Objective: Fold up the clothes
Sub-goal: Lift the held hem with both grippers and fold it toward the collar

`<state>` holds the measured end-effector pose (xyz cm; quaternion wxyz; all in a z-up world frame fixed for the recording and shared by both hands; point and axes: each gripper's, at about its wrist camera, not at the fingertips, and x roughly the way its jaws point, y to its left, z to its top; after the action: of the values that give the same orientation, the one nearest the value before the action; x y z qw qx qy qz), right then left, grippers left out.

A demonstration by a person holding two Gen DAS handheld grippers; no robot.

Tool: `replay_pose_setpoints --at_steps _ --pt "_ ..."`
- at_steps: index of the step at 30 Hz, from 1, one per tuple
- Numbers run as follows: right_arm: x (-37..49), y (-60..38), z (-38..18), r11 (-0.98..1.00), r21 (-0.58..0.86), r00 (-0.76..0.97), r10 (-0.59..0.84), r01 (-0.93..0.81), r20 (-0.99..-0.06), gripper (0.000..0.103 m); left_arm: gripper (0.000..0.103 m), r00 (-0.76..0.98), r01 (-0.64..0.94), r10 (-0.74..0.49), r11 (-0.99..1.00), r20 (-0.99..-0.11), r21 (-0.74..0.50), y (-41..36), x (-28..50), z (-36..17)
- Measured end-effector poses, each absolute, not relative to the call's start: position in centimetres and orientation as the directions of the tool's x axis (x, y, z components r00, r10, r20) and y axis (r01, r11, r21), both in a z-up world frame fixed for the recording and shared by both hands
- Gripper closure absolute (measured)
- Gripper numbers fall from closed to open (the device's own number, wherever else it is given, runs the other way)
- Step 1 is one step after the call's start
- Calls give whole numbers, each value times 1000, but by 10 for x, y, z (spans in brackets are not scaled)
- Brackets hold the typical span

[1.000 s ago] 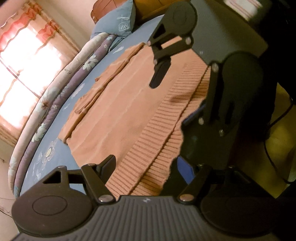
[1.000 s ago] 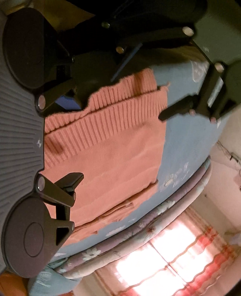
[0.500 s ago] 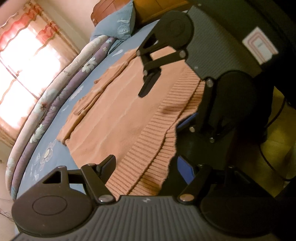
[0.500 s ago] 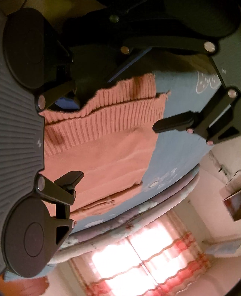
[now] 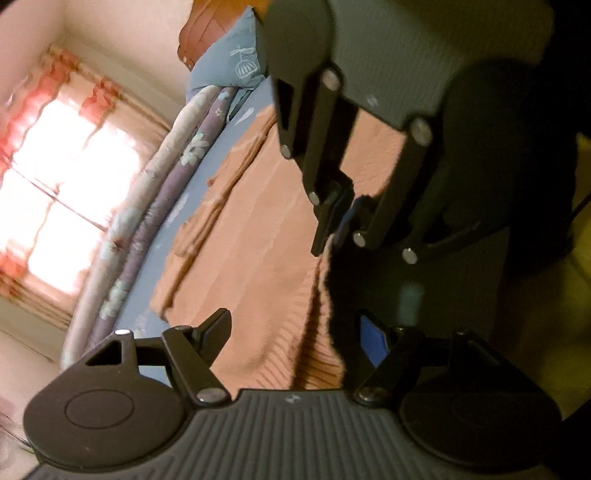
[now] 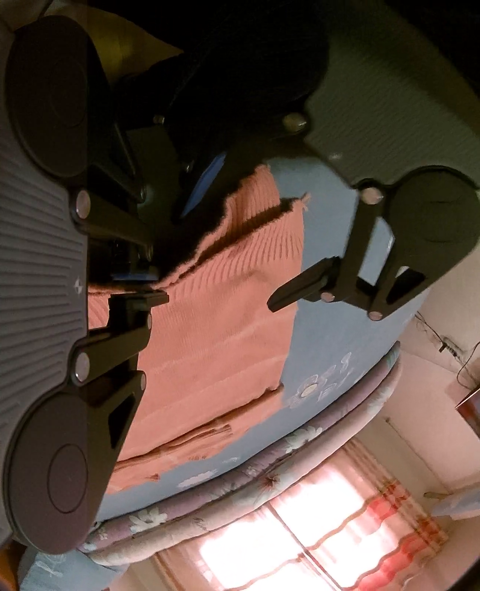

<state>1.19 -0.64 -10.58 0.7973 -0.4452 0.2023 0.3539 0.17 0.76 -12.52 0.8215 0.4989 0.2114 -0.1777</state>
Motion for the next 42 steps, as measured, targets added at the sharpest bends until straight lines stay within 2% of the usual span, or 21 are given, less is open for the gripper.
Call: replay_pose_setpoints --at_steps 5,10,12,14,20,25,29,32,34,36,37,39,40,42 --pt "15 -9 -101 383 -547 667 387 -744 -636 95 29 914 392 -4 256 -405 883 -2 1 -147" --pt "18 -10 -99 400 -533 665 391 -746 -637 95 28 914 391 2 257 -405 884 -10 8 -158" --pt "19 -11 -98 408 -524 661 393 -748 -639 95 17 932 353 3 224 -363 908 -12 12 -163" --pt "19 -12 -97 419 -513 659 396 -749 -639 95 13 942 327 0 210 -334 921 -12 17 -165" --pt "20 -16 -95 430 -495 651 405 -755 -642 95 8 966 256 -26 164 -255 953 -10 15 -167" --pt "22 -18 -93 454 -465 642 414 -760 -646 95 8 957 277 18 223 -288 934 -13 24 -158" --pt "25 -21 -92 465 -448 635 419 -764 -649 95 11 921 381 9 192 -390 905 -15 28 -159" --pt "26 -22 -92 473 -442 637 421 -762 -646 95 11 912 403 11 170 -410 899 -18 30 -157" --pt "27 -23 -91 482 -438 639 423 -759 -643 95 18 912 402 19 147 -409 904 -20 32 -157" --pt "28 -24 -91 490 -435 643 424 -755 -638 95 32 918 386 38 149 -395 911 -22 31 -156" --pt "28 -25 -91 494 -434 644 424 -754 -636 95 34 917 387 39 160 -397 908 -23 32 -154" --pt "30 -26 -90 502 -428 645 424 -752 -636 93 54 907 411 31 149 -419 900 -22 32 -157" --pt "32 -27 -91 507 -426 647 424 -750 -634 91 61 902 423 27 143 -430 895 -21 32 -158" --pt "33 -29 -91 513 -424 650 424 -746 -631 89 79 888 454 20 125 -459 882 -21 27 -160"
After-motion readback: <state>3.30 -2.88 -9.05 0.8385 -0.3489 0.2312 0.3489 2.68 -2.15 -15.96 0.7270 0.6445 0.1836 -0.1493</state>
